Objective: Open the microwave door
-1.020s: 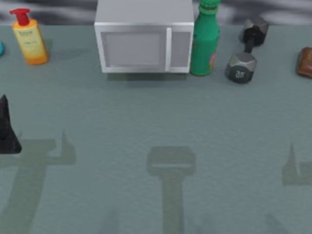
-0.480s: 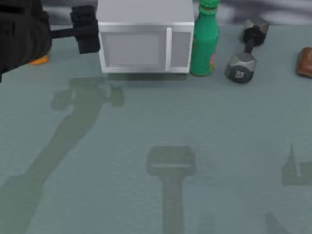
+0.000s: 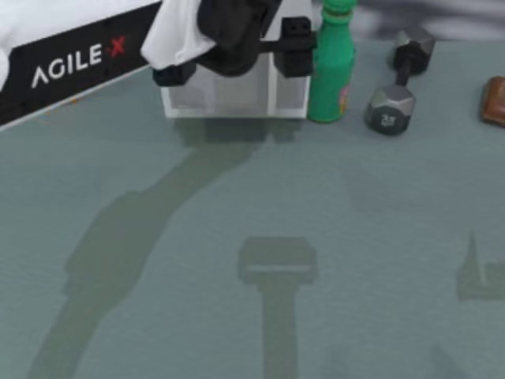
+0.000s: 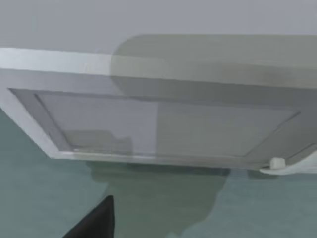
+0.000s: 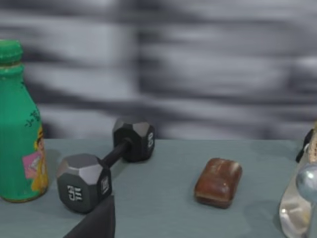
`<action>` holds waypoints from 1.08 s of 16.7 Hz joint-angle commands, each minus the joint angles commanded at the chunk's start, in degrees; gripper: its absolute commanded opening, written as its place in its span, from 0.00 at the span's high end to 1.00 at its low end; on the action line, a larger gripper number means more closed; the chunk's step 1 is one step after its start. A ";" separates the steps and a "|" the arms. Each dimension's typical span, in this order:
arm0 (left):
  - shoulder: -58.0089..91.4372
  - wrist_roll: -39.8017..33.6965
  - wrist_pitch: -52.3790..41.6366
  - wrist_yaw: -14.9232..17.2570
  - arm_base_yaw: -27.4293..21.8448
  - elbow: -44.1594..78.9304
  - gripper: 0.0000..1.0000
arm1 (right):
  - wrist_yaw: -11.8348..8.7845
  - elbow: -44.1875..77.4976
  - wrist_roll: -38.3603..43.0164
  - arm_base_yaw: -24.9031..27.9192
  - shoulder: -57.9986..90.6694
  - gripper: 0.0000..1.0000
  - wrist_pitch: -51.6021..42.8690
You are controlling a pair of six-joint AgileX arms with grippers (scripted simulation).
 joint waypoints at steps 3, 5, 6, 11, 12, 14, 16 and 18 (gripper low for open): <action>7.42 -2.11 -1.72 -1.30 -2.35 6.60 0.00 | 0.00 0.00 0.00 0.00 0.00 0.00 0.00; 9.29 -2.67 -2.14 -1.63 -2.98 8.31 0.00 | 0.00 0.00 0.00 0.00 0.00 0.00 0.00; 9.32 -2.68 -2.15 -1.63 -3.00 8.34 0.00 | 0.00 0.00 0.00 0.00 0.00 0.00 0.00; 9.43 -2.53 -1.93 -1.49 -2.70 8.32 0.00 | 0.00 0.00 0.00 0.00 0.00 0.00 0.00; 10.24 -2.25 -1.46 -1.35 -2.53 9.00 0.00 | 0.00 0.00 0.00 0.00 0.00 0.00 0.00; 13.67 -1.50 0.13 -0.82 -1.70 11.17 0.00 | 0.00 0.00 0.00 0.00 0.00 0.00 0.00; 18.49 -0.49 2.14 -0.12 -0.59 13.65 0.00 | 0.00 0.00 0.00 0.00 0.00 0.00 0.00; 21.45 0.37 3.81 0.48 0.36 15.53 0.00 | 0.00 0.00 0.00 0.00 0.00 0.00 0.00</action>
